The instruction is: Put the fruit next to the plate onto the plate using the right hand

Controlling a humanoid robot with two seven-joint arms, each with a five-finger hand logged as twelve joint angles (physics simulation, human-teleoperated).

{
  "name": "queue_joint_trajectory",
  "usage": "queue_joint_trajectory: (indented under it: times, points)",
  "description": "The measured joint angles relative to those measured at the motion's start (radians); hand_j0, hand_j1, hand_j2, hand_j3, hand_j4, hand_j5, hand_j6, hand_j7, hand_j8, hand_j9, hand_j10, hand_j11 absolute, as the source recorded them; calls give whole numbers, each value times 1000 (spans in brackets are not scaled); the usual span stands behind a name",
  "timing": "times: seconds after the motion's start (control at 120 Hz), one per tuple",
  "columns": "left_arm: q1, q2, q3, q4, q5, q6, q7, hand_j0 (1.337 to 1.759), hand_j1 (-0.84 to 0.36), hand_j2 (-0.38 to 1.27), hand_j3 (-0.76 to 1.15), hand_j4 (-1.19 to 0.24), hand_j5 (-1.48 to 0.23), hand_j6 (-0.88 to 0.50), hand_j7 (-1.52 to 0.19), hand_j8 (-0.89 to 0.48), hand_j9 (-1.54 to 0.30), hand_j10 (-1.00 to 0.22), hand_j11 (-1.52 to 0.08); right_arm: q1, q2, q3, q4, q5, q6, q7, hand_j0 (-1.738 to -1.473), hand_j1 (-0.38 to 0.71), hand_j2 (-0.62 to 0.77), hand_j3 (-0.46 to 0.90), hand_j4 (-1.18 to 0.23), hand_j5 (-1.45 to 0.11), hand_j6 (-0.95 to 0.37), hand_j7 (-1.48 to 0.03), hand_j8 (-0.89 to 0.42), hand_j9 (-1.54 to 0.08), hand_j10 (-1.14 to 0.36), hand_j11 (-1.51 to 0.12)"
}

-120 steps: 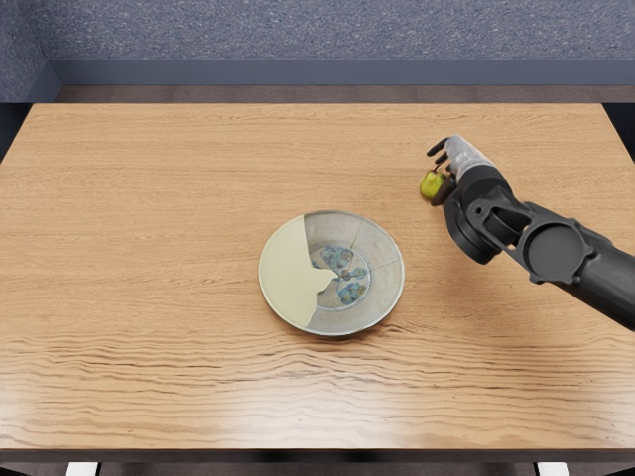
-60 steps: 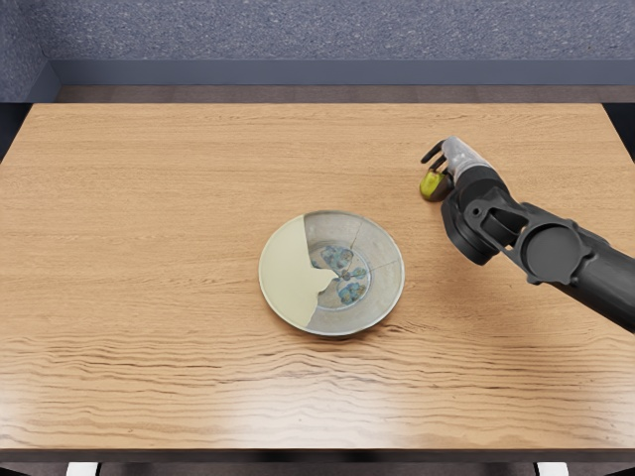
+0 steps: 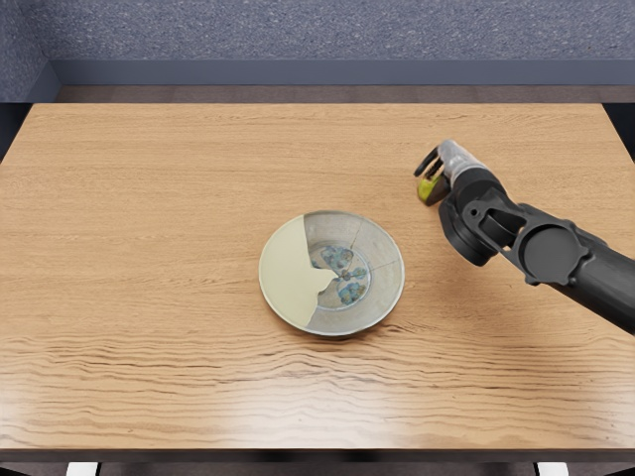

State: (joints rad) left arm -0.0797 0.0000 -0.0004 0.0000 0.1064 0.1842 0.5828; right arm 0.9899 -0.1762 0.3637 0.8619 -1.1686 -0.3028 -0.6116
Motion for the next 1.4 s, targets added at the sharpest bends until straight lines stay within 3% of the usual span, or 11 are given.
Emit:
queue_joint_trajectory:
  times: [0.067,0.167,0.383,0.708,0.858,1.042,1.15,1.4]
  points:
    - [0,0,0,0,0,0,0,1658,347,-3,0,4,1,6,1,6,0,4,0,0,0,-1,0,6,2,0,-1649,288,260,-2,-756,-817,-543,-906,-476,-857,-620,-894]
    - [0,0,0,0,0,0,0,1658,347,-3,0,4,1,6,1,6,0,4,0,0,0,-3,0,13,5,1,-1648,259,240,-1,-768,-844,-561,-927,-518,-887,-665,-919]
    - [0,0,0,0,0,0,0,1658,347,-3,0,5,1,6,1,6,0,4,0,0,0,-4,-1,19,12,1,-1647,217,143,-1,-770,-885,-554,-949,-507,-933,-683,-959]
    - [0,0,0,0,0,0,0,1658,347,-3,0,5,1,6,1,6,0,4,0,8,3,-2,-7,28,15,1,-1648,257,250,0,-749,-942,-534,-960,-471,-976,-672,-980]
    - [0,0,0,0,0,0,0,1658,347,-3,0,5,1,6,1,6,0,4,0,44,2,7,-5,103,47,0,-1650,239,196,0,-744,-964,-534,-966,-473,-991,-671,-999]
    - [0,0,0,0,0,0,0,1658,347,-3,0,5,1,6,1,6,0,4,0,107,-41,11,1,298,218,0,-1651,230,182,1,-753,-1005,-526,-990,-459,-1032,-664,-1039]
    - [0,0,0,0,0,0,0,1658,347,-3,0,5,1,6,1,6,0,4,0,143,-91,35,18,406,366,23,-1651,242,212,1,-773,-1055,-514,-1026,-441,-1081,-656,-1087]
    - [0,0,0,0,0,0,0,1658,347,-3,0,5,1,6,1,6,0,4,0,161,-145,162,38,476,638,39,-1650,231,194,1,-805,-1130,-486,-1080,-408,-1152,-638,-1157]
